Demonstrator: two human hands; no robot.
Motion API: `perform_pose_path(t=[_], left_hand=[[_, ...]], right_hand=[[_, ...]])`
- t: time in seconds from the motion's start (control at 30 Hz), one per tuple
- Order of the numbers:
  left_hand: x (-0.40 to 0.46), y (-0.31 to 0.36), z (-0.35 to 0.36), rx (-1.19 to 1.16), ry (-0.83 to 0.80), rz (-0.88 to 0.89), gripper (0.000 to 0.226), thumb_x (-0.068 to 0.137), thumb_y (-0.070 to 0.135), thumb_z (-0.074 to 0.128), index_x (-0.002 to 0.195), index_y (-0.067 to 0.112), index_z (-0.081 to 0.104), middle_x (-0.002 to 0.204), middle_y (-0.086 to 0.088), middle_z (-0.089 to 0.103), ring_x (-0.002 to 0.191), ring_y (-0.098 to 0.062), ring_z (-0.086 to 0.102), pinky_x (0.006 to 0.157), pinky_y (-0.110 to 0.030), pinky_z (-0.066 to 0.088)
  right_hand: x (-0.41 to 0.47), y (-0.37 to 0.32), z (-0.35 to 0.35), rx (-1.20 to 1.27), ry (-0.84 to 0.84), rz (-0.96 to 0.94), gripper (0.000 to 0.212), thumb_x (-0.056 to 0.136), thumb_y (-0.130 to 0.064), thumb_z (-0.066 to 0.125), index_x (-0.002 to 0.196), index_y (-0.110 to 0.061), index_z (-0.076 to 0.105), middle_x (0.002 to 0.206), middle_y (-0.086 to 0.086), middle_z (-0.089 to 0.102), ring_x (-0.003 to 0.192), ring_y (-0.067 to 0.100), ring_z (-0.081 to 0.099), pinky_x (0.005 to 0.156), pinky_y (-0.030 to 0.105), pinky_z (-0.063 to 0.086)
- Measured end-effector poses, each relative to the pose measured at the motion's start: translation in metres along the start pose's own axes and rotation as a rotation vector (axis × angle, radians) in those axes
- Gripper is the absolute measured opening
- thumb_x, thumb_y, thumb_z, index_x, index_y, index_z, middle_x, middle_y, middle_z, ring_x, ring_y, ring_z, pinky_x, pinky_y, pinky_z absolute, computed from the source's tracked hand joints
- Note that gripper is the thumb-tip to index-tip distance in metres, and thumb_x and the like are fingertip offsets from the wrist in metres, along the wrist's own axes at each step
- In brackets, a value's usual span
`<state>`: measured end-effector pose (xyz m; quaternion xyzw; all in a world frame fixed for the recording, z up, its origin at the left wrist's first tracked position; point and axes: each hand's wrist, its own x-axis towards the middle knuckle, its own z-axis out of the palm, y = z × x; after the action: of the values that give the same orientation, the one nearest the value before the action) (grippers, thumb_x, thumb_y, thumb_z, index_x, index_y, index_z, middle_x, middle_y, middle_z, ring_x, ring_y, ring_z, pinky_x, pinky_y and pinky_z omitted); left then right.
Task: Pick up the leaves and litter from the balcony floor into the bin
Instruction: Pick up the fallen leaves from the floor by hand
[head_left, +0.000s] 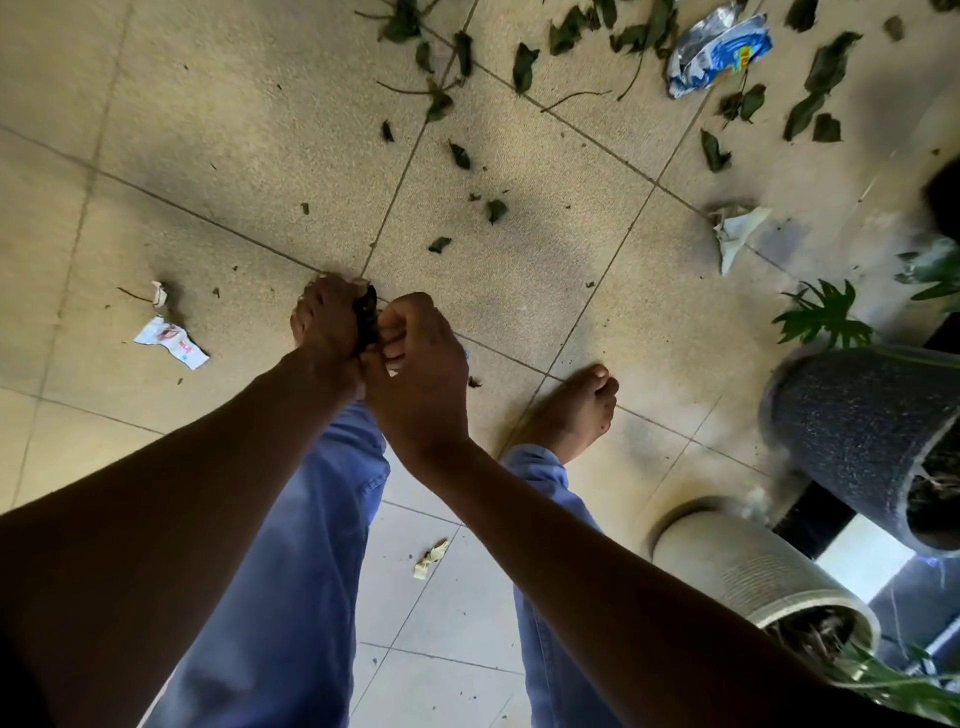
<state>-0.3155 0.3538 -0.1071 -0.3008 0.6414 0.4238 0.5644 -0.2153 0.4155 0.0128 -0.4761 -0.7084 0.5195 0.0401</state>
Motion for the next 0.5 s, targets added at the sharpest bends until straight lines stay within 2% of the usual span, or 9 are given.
perform_pose_path(t=[0.03, 0.07, 0.1, 0.13, 0.2, 0.27, 0.33, 0.4, 0.5], left_hand=[[-0.012, 0.006, 0.004, -0.141, -0.093, -0.055, 0.028, 0.082, 0.057, 0.051, 0.077, 0.03, 0.056, 0.083, -0.005, 0.063, 0.074, -0.022, 0.063, 0.076, -0.033, 0.053], [-0.014, 0.009, 0.006, -0.252, -0.175, -0.071, 0.029, 0.09, 0.049, 0.046, 0.073, 0.027, 0.051, 0.064, 0.0, 0.053, 0.05, -0.015, 0.052, 0.052, -0.024, 0.047], [-0.02, 0.013, 0.008, -0.268, -0.202, -0.089, 0.032, 0.097, 0.043, 0.041, 0.071, 0.026, 0.049, 0.056, 0.005, 0.046, 0.037, -0.01, 0.04, 0.038, -0.017, 0.035], [-0.017, 0.012, 0.005, -0.301, -0.228, -0.111, 0.033, 0.1, 0.04, 0.038, 0.072, 0.026, 0.05, 0.055, 0.009, 0.043, 0.033, -0.007, 0.035, 0.032, -0.016, 0.028], [-0.018, 0.018, -0.002, -0.333, -0.249, -0.2, 0.023, 0.098, 0.033, 0.042, 0.077, 0.027, 0.051, 0.059, 0.011, 0.043, 0.032, -0.004, 0.031, 0.028, -0.017, 0.025], [-0.02, 0.026, -0.011, -0.303, -0.296, -0.251, 0.015, 0.094, 0.026, 0.043, 0.082, 0.026, 0.051, 0.066, 0.012, 0.037, 0.033, -0.005, 0.029, 0.027, -0.019, 0.025], [-0.021, 0.033, -0.016, -0.275, -0.302, -0.232, 0.033, 0.096, 0.019, 0.034, 0.075, 0.021, 0.06, 0.066, 0.011, 0.039, 0.033, -0.004, 0.027, 0.028, -0.017, 0.022], [-0.028, 0.042, -0.016, -0.247, -0.292, -0.196, 0.051, 0.096, 0.011, 0.028, 0.06, 0.018, 0.063, 0.055, 0.011, 0.046, 0.031, -0.004, 0.027, 0.031, -0.015, 0.015], [-0.03, 0.047, -0.018, -0.238, -0.274, -0.167, 0.046, 0.098, 0.013, 0.03, 0.061, 0.017, 0.056, 0.054, 0.007, 0.054, 0.032, -0.004, 0.028, 0.033, -0.014, 0.014]], right_hand=[[0.001, 0.005, -0.002, -0.003, 0.013, -0.029, 0.028, 0.075, 0.004, 0.062, 0.097, -0.011, 0.055, 0.092, 0.003, 0.058, 0.081, 0.023, 0.059, 0.068, 0.047, 0.053], [0.001, 0.013, -0.005, -0.013, 0.033, -0.053, 0.027, 0.075, 0.005, 0.061, 0.097, -0.012, 0.056, 0.095, 0.003, 0.058, 0.083, 0.023, 0.06, 0.07, 0.046, 0.054], [0.002, 0.024, -0.009, -0.038, 0.062, -0.055, 0.028, 0.074, 0.005, 0.059, 0.096, -0.013, 0.057, 0.095, 0.002, 0.058, 0.083, 0.022, 0.06, 0.071, 0.045, 0.054], [0.001, 0.039, -0.013, -0.087, 0.09, -0.023, 0.03, 0.072, 0.004, 0.057, 0.096, -0.015, 0.058, 0.095, 0.0, 0.058, 0.084, 0.022, 0.06, 0.072, 0.044, 0.054], [-0.002, 0.08, -0.021, -0.248, 0.1, 0.137, 0.034, 0.07, -0.001, 0.058, 0.099, -0.018, 0.058, 0.099, 0.0, 0.059, 0.09, 0.025, 0.061, 0.078, 0.042, 0.052], [-0.007, 0.12, -0.026, -0.393, 0.028, 0.329, 0.033, 0.077, -0.011, 0.066, 0.107, -0.019, 0.056, 0.106, 0.005, 0.059, 0.098, 0.031, 0.06, 0.083, 0.04, 0.049], [-0.01, 0.145, -0.025, -0.435, -0.021, 0.441, 0.04, 0.081, -0.025, 0.075, 0.115, -0.019, 0.054, 0.111, 0.009, 0.057, 0.101, 0.033, 0.06, 0.086, 0.039, 0.049], [-0.008, 0.156, -0.019, -0.422, -0.046, 0.515, 0.045, 0.084, -0.031, 0.077, 0.121, -0.018, 0.053, 0.114, 0.012, 0.056, 0.101, 0.034, 0.06, 0.084, 0.037, 0.046], [0.002, 0.164, -0.008, -0.494, -0.073, 0.557, 0.029, 0.093, -0.028, 0.065, 0.118, -0.015, 0.057, 0.109, 0.015, 0.062, 0.1, 0.036, 0.061, 0.073, 0.034, 0.04]])
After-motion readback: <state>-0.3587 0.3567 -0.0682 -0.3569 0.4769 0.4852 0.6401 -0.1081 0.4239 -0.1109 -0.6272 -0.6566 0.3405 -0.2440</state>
